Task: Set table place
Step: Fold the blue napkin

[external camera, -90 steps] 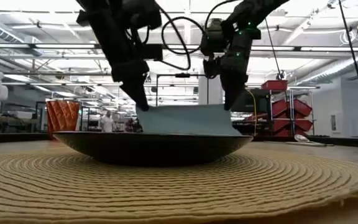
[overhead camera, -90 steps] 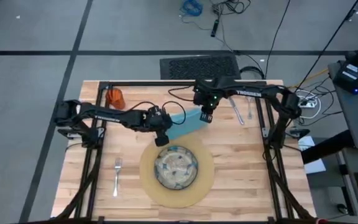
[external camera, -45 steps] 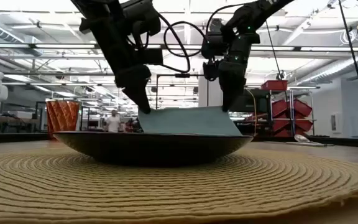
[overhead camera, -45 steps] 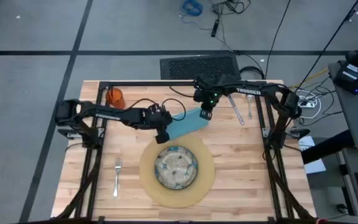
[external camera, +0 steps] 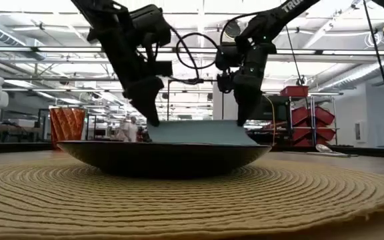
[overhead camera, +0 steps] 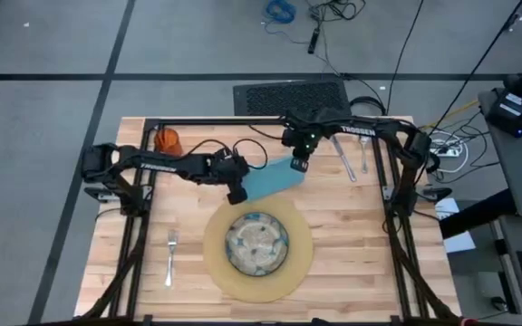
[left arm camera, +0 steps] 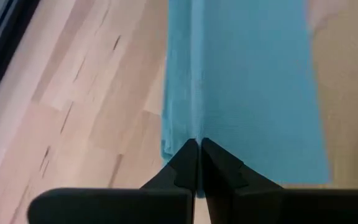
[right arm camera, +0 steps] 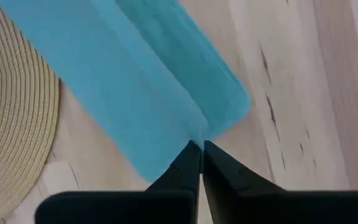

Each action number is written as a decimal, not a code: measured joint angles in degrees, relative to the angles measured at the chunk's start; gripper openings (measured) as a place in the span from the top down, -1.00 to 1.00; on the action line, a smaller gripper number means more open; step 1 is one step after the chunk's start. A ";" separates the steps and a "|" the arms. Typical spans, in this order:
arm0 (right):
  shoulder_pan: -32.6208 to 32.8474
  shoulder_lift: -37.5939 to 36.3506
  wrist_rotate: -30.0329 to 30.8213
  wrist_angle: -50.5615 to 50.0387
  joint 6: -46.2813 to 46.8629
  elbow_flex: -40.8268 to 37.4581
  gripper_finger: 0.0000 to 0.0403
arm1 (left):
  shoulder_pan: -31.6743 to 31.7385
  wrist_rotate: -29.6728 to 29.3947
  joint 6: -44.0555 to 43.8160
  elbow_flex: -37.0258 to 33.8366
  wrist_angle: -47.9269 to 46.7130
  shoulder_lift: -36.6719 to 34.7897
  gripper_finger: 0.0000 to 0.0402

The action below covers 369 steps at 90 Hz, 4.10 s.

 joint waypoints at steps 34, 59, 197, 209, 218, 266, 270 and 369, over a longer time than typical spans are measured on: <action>0.07 -0.02 0.52 1.84 -0.43 0.00 0.45 | -0.06 0.58 1.20 -0.33 -0.74 0.00 0.47; -0.15 -1.16 4.51 -3.56 2.51 0.00 0.24 | -0.18 -6.52 7.98 -0.26 1.78 -0.25 0.24; 8.33 -32.65 6.64 15.16 22.78 -34.67 0.33 | -6.85 -1.63 23.73 25.83 -32.75 17.99 0.24; 8.33 -32.65 6.66 15.55 22.83 -34.67 0.33 | -6.89 -1.95 28.30 23.56 -32.34 17.33 0.24; 8.33 -32.65 6.58 15.44 22.86 -34.67 0.33 | -6.68 -1.40 30.89 20.78 -29.66 16.19 0.24; 8.33 -32.63 6.43 15.73 23.00 -34.67 0.33 | -6.85 -5.28 38.96 12.69 -16.08 15.30 0.24; 8.33 -32.63 6.38 15.76 23.09 -34.67 0.33 | -6.86 -5.70 39.47 12.71 -15.60 15.30 0.24; 8.33 -32.63 6.43 17.44 24.16 -34.67 0.33 | -2.97 3.91 43.24 8.99 -10.62 15.09 0.33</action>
